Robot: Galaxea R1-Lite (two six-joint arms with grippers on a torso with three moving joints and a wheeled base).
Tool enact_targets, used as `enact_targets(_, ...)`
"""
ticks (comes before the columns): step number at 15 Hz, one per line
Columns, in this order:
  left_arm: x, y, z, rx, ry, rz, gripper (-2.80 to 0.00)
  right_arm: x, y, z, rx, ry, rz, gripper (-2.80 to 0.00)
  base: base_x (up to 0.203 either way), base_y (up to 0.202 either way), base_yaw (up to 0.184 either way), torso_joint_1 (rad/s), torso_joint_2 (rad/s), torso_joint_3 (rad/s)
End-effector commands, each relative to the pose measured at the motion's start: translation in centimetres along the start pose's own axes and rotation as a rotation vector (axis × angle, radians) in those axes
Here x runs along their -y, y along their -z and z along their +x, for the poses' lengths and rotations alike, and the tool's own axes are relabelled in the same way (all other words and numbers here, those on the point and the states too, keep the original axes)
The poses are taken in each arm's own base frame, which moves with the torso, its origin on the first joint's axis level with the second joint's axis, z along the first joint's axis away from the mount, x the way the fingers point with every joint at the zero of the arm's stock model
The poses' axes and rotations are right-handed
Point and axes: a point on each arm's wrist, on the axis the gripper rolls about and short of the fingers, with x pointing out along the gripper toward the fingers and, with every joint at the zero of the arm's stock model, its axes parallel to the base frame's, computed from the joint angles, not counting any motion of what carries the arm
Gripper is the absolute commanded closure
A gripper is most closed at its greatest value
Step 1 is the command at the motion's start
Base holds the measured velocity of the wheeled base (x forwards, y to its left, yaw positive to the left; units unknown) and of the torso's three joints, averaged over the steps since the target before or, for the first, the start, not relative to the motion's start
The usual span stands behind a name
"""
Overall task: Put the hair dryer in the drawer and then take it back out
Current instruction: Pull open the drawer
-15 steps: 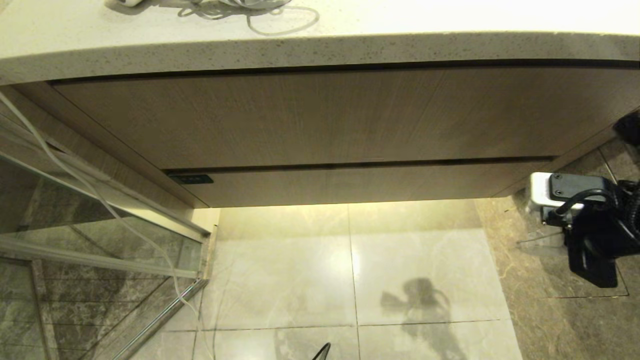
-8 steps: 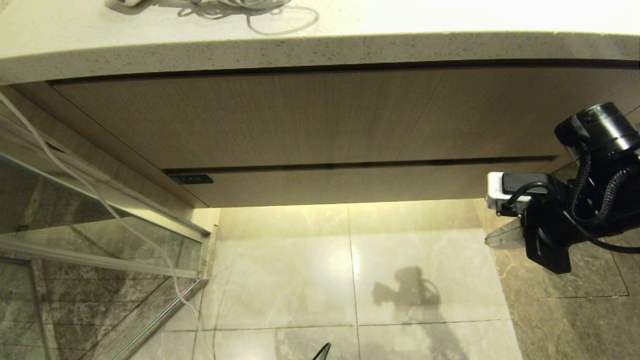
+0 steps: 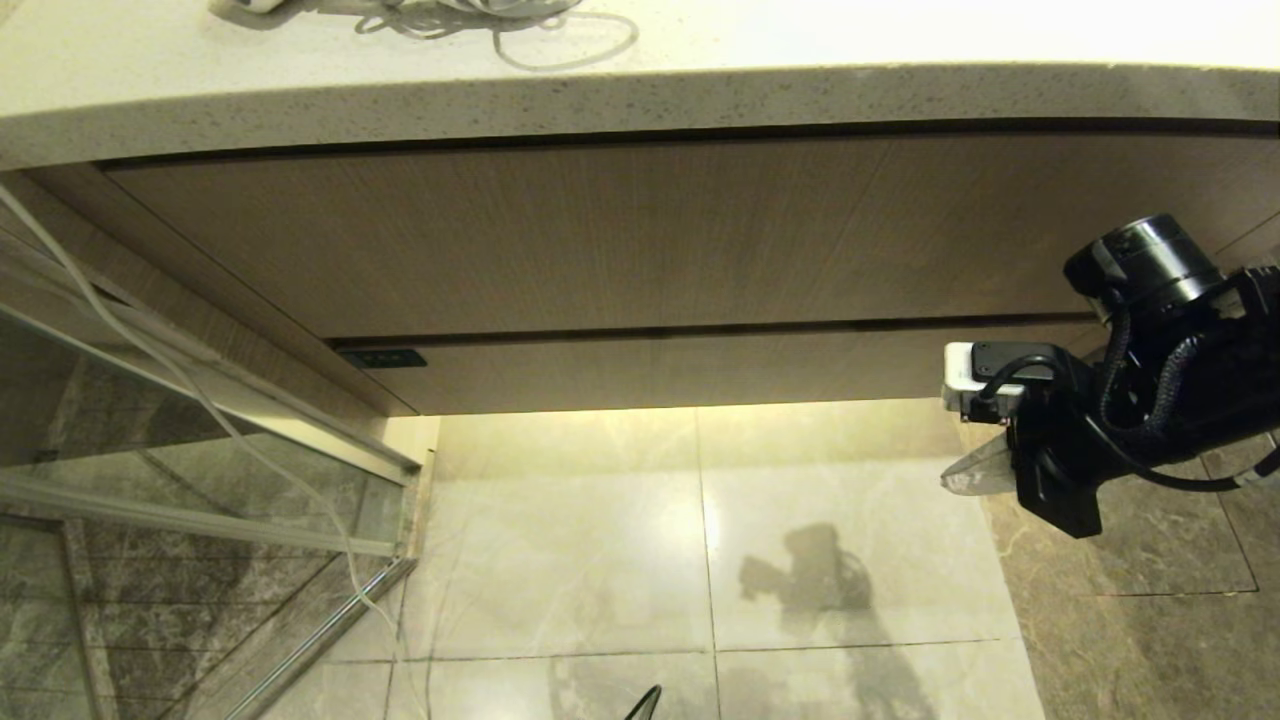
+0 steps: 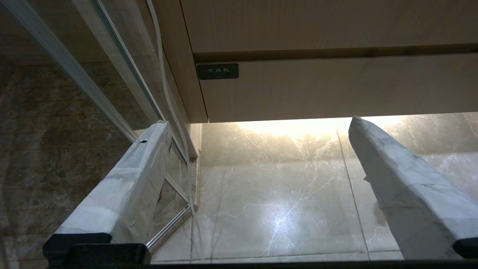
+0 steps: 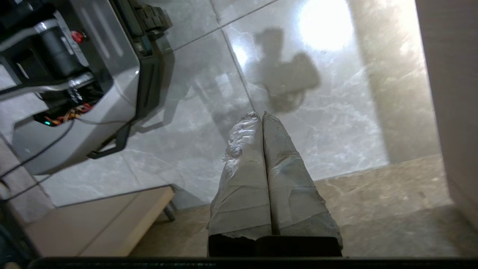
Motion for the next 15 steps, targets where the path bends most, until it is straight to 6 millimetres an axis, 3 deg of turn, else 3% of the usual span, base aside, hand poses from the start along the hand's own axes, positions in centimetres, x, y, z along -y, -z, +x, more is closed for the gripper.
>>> enact_targets(1, 0.0, 1.1, 0.1, -0.038, -0.001, 0.0, -2.8, 0.1, -0.1, 0.5, 0.0, -0.004, -0.027, 0.0, 0.0, 0.0, 0.0, 0.0, 0.0, 0.0)
enact_targets(5, 0.0, 1.1, 0.1, -0.038, -0.001, 0.0, -2.8, 0.4, -0.3, 0.6, 0.008, 0.014, -0.045, 0.0, 0.0, 0.0, 0.0, 0.0, 0.0, 0.0)
enact_targets(10, 0.0, 1.1, 0.1, -0.038, -0.001, 0.0, -2.8, 1.1, -0.4, 2.2, 0.017, 0.017, -0.051, 0.0, 0.0, 0.0, 0.0, 0.0, 0.0, 0.0)
enact_targets(15, 0.0, 1.1, 0.1, -0.038, -0.001, 0.0, -2.8, 2.3, 0.0, 3.5, 0.023, 0.095, -0.175, 0.0, 0.0, 0.0, 0.0, 0.0, 0.0, 0.0)
